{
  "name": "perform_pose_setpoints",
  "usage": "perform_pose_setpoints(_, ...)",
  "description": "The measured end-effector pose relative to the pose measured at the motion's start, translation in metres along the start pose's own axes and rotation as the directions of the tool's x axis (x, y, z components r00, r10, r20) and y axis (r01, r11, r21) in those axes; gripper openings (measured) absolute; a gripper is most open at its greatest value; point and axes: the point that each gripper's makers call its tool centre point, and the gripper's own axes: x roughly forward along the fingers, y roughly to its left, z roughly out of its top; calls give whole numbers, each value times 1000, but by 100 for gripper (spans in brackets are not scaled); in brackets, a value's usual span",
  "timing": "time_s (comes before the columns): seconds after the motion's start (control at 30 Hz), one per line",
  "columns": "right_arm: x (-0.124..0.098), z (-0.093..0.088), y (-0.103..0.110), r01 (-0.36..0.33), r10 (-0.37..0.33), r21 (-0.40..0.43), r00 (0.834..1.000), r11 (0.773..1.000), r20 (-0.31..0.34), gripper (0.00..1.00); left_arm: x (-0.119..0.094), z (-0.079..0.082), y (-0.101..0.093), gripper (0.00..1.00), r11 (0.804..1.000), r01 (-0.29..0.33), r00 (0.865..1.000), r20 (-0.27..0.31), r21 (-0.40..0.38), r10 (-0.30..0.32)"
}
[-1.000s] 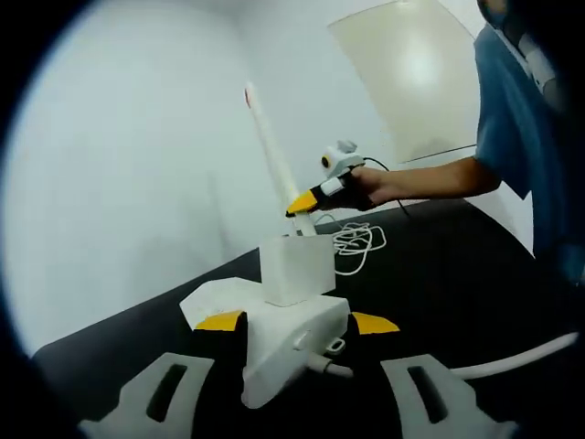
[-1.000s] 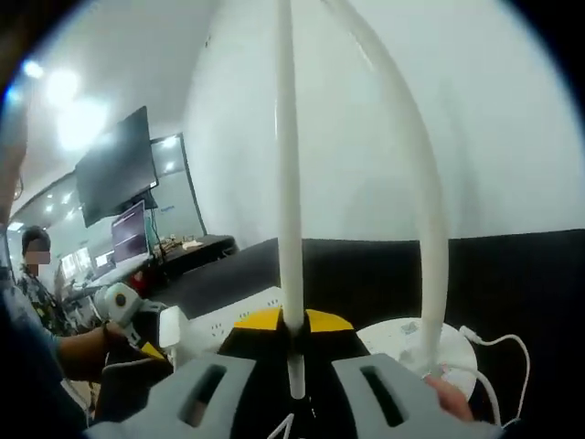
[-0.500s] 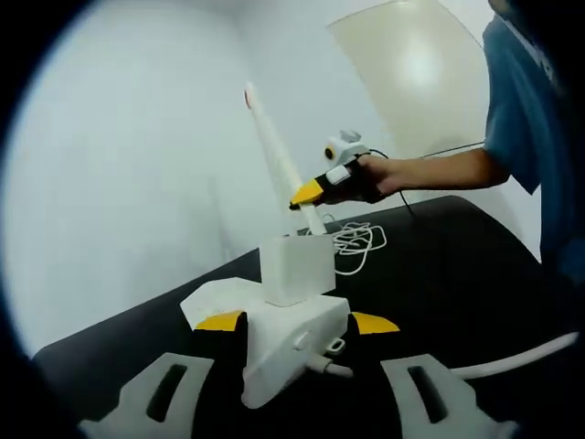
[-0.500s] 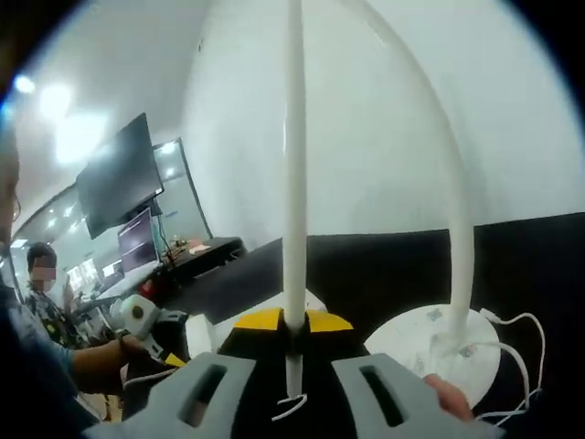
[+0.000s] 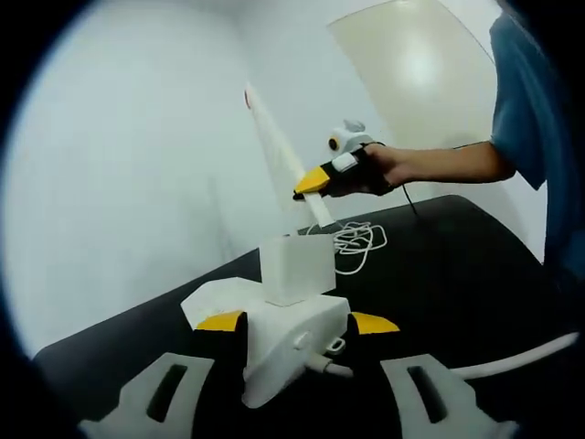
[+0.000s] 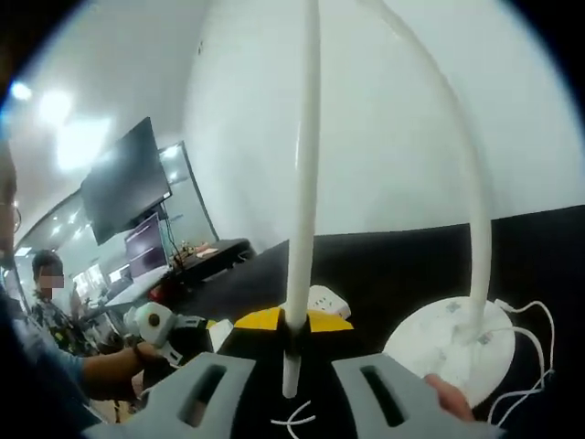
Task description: Insert the desk lamp plug into the socket, turn on the power strip switch, turn on the lamp switch, then turn off the lamp switch, turn off the power strip switch, and remove the plug from the socket.
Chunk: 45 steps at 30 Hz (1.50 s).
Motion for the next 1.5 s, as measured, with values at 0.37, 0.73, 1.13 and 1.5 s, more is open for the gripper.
perform_pose_setpoints(0.37,-2,7,9,-11,11,8,1000,1000,-11,11,0,3,-3,41,1000,-1,1000,1,2,1)
perform_pose_setpoints(0.73,-4,9,37,-41,42,47,999,998,-19,11,0,-1,2,41,1000,0,1000,0,-2,0)
perform_pose_setpoints(1.13,-6,22,70,-97,99,97,995,991,-19,12,1,1,2,41,1000,0,1000,0,-4,0)
perform_pose_setpoints(1.5,-8,35,77,-122,125,164,992,979,-9,12,3,0,6,41,1000,1,1000,1,-5,-1)
